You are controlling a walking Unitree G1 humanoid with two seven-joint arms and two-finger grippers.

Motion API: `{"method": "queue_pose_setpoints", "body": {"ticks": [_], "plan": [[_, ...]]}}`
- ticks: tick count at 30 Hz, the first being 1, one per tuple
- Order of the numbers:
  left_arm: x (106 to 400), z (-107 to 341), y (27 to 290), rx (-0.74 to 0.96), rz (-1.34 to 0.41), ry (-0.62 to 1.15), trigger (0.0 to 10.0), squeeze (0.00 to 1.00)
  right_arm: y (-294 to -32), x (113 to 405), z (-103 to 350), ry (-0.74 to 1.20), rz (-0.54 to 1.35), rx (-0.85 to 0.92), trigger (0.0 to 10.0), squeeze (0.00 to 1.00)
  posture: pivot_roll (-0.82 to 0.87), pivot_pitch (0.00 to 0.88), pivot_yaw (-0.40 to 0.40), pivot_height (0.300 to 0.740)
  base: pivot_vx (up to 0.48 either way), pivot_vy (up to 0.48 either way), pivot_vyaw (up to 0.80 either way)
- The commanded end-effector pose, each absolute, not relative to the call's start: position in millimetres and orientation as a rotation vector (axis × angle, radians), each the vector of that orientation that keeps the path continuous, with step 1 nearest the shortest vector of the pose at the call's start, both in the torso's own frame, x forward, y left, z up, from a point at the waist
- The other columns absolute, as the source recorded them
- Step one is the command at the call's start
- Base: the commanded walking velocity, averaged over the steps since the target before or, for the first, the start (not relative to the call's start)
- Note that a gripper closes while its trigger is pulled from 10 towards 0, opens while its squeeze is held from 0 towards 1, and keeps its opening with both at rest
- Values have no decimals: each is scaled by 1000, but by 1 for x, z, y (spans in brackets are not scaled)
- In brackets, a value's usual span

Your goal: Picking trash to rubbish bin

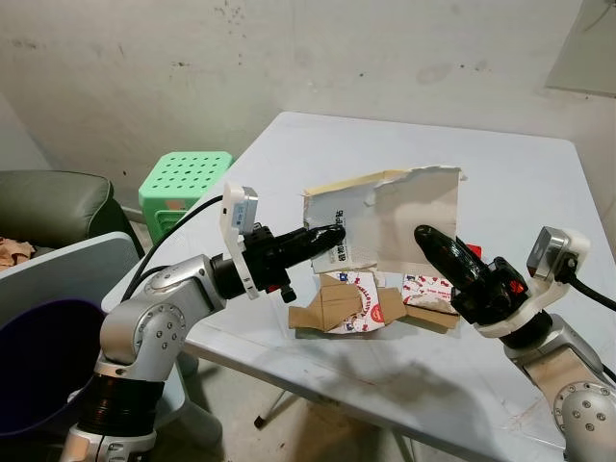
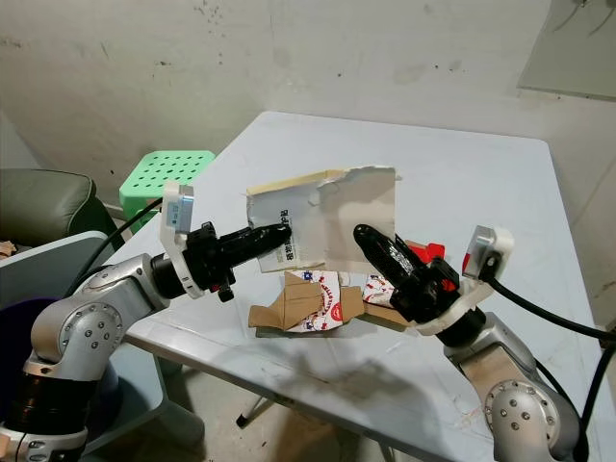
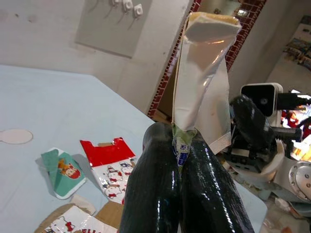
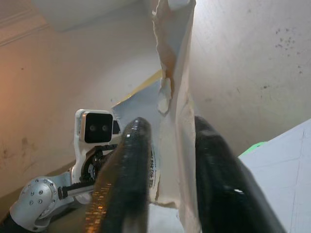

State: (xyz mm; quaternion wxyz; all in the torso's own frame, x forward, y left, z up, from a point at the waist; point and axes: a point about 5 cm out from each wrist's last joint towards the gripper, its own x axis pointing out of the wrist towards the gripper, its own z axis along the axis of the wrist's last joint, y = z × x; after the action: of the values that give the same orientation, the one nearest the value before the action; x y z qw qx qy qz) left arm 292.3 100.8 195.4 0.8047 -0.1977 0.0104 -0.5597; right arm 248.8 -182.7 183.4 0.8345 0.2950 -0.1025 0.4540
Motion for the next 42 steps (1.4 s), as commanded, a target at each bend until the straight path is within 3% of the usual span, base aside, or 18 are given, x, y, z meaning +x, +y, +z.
{"method": "queue_pose_setpoints", "body": {"ticks": [1,5,11,26,27,29,30,31,32,35,37,42], "plan": [[293,200,105,-408,-1182,1,0,0,-182,248,187,-221,970,598,10000,1000,9,12,70,740,0,0,0],[293,200,106,-406,-1179,-2,0,0,-185,253,186,-222,915,592,10000,1000,9,15,68,740,0,0,0],[299,199,114,-399,-1116,-13,0,0,-203,272,186,-272,674,561,10000,1000,6,19,67,740,0,0,0],[331,196,146,-316,-695,-101,0,0,-251,293,183,-337,151,496,10000,1000,8,26,68,740,0,0,0],[338,195,157,-274,-580,-121,3725,0,-255,295,179,-311,53,443,10000,1000,8,26,67,740,0,0,0],[340,195,160,-257,-544,-128,3725,0,-257,295,178,-305,28,425,10000,1000,8,26,67,740,0,0,0],[344,192,163,-220,-485,-113,9216,0,-256,295,177,-306,16,402,10000,808,8,25,67,740,0,0,0],[344,192,163,-220,-485,-113,9216,0,-256,295,177,-306,16,402,10000,808,8,25,67,740,0,0,0],[345,191,166,-205,-450,-114,10000,0,-254,295,176,-303,16,381,10000,0,7,23,68,740,0,0,0],[349,186,170,-67,-332,-118,10000,0,-249,294,169,-260,-12,299,10000,0,7,25,67,740,0,0,0],[349,182,169,-41,-288,-133,10000,0,-245,295,161,-206,-58,189,10000,0,7,25,67,740,0,0,0],[348,172,168,9,-194,-129,10000,0,-236,293,149,-146,-78,138,10000,0,5,18,73,740,0,0,0]]}}
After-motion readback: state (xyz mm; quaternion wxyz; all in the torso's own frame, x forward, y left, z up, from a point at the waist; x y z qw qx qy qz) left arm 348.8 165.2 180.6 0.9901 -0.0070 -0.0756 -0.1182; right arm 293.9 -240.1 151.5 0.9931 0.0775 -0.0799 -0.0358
